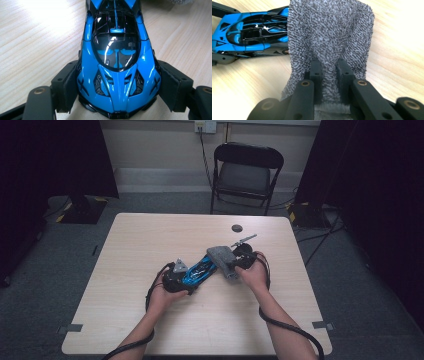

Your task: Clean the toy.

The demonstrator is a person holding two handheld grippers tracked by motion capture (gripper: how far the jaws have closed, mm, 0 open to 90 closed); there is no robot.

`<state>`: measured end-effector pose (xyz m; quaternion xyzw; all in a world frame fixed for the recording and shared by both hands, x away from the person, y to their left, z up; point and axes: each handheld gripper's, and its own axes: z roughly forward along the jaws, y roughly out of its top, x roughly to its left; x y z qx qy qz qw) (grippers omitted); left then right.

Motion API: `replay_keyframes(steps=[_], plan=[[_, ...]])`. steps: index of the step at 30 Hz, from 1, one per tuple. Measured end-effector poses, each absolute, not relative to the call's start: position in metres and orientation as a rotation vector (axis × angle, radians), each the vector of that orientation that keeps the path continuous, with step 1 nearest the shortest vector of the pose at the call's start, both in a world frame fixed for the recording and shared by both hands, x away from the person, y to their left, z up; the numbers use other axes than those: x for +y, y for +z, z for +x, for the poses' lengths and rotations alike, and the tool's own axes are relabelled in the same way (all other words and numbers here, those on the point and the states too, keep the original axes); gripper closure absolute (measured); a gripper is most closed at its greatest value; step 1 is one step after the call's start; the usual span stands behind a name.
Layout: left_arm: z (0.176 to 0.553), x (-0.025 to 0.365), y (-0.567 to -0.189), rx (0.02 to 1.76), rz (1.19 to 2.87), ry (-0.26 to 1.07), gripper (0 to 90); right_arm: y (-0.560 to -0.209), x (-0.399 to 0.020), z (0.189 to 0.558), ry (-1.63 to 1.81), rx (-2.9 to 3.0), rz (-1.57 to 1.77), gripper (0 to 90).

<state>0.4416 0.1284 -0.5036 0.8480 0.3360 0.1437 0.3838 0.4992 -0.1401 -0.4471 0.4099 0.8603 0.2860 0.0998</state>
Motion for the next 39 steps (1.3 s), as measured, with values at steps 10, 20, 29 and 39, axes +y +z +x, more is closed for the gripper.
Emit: replay_keyframes(steps=[10,20,29,39], plan=[[0.442,0.128,-0.504,0.857,2.161,0.367,25.6,-0.449,-0.152,0.499,0.845,2.513,1.239,78.4],[0.442,0.128,-0.504,0.856,2.162,0.367,25.6,-0.442,-0.162,0.491,0.876,2.492,1.205,78.3],[0.442,0.128,-0.504,0.857,2.162,0.367,25.6,-0.429,-0.156,0.472,0.956,2.523,1.079,78.2],[0.442,0.128,-0.504,0.857,2.162,0.365,25.6,-0.427,-0.127,0.451,1.009,2.602,0.933,78.0]])
